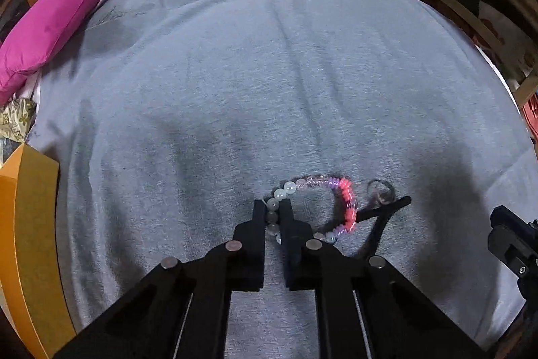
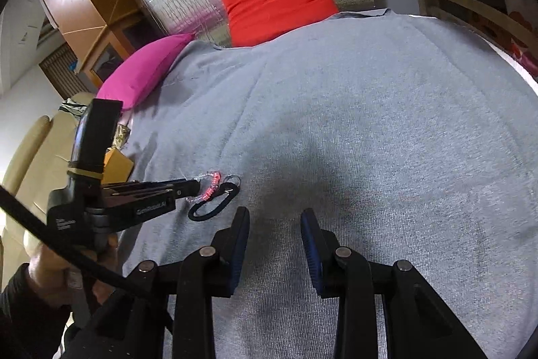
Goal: Organize jewelry
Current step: 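Grasp the pink-white bead bracelet with the left tool while the right grasps the black hair tie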
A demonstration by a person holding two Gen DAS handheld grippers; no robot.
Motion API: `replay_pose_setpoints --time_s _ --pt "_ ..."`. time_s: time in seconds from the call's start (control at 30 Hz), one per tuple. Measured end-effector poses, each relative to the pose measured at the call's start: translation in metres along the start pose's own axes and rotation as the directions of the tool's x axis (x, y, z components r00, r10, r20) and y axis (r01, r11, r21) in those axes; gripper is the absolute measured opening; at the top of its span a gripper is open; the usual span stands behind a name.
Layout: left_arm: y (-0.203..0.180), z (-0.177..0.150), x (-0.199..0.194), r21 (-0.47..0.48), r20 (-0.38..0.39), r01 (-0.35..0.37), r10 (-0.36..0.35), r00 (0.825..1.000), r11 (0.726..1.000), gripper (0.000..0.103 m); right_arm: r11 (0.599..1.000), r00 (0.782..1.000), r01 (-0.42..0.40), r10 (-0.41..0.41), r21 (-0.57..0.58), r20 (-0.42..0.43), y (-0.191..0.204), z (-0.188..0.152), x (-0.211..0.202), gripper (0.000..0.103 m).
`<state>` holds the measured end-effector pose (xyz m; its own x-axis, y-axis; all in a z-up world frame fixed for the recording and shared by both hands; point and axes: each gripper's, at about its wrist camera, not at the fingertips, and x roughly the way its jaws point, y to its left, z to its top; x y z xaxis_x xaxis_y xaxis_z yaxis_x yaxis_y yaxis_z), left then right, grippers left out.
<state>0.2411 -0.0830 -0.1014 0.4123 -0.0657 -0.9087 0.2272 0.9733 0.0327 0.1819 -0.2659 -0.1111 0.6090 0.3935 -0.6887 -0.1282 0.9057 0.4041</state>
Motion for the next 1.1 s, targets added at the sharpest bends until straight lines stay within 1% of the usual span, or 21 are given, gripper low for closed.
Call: replay_pose_setpoints --time_s 0.07,0.13,0.23,0.37,0.43,0.53,0.7,0.77,0.9,0.97,1.1 --pt "0.007 0.0 -0.003 -0.014 0.005 -0.005 0.005 1.0 1.0 0.008 1.0 1.0 -0.002 0.002 0.0 -0.002 0.0 -0.001 0.0 0.034" --pt "0.021 -0.004 -0.004 -0.052 0.007 -0.018 0.018 1.0 0.998 0.008 1.0 1.0 -0.001 0.001 0.001 -0.004 -0.001 -0.002 0.0 0.034" --pt "0.034 -0.013 -0.002 -0.085 -0.005 -0.018 0.017 1.0 0.996 0.008 1.0 1.0 -0.001 0.001 -0.006 -0.015 0.002 -0.003 0.002 0.034" --pt "0.045 -0.021 -0.005 -0.118 0.008 -0.006 0.007 1.0 0.993 0.008 1.0 0.999 -0.003 0.002 -0.024 -0.042 0.01 -0.001 0.01 0.034" --pt "0.047 -0.024 -0.003 -0.113 0.009 -0.01 0.011 1.0 0.994 0.008 0.999 0.997 0.003 -0.006 -0.038 -0.073 0.014 0.002 0.02 0.034" --pt "0.049 -0.032 -0.003 -0.102 0.017 -0.018 0.02 1.0 0.995 0.008 0.998 0.995 0.016 -0.022 -0.068 -0.094 0.024 0.012 0.035 0.034" --pt "0.049 -0.035 -0.003 -0.112 0.026 -0.001 0.003 1.0 0.994 0.008 0.99 0.991 0.04 -0.057 -0.135 -0.121 0.042 0.025 0.057 0.034" --pt "0.048 -0.03 0.0 -0.112 0.027 0.007 -0.004 1.0 0.994 0.008 0.984 0.989 0.052 -0.074 -0.172 -0.125 0.049 0.025 0.062 0.034" --pt "0.051 -0.032 -0.001 -0.115 0.032 0.006 -0.002 0.999 0.993 0.008 0.979 0.987 0.071 -0.097 -0.189 -0.129 0.054 0.027 0.07 0.034" --pt "0.052 -0.034 -0.001 -0.11 0.034 0.004 0.0 0.999 0.994 0.008 0.979 0.984 0.071 -0.1 -0.191 -0.144 0.056 0.029 0.08 0.034" --pt "0.05 -0.03 0.001 -0.115 0.037 0.015 -0.011 0.999 0.993 0.008 0.975 0.982 0.079 -0.112 -0.209 -0.151 0.062 0.031 0.092 0.034"
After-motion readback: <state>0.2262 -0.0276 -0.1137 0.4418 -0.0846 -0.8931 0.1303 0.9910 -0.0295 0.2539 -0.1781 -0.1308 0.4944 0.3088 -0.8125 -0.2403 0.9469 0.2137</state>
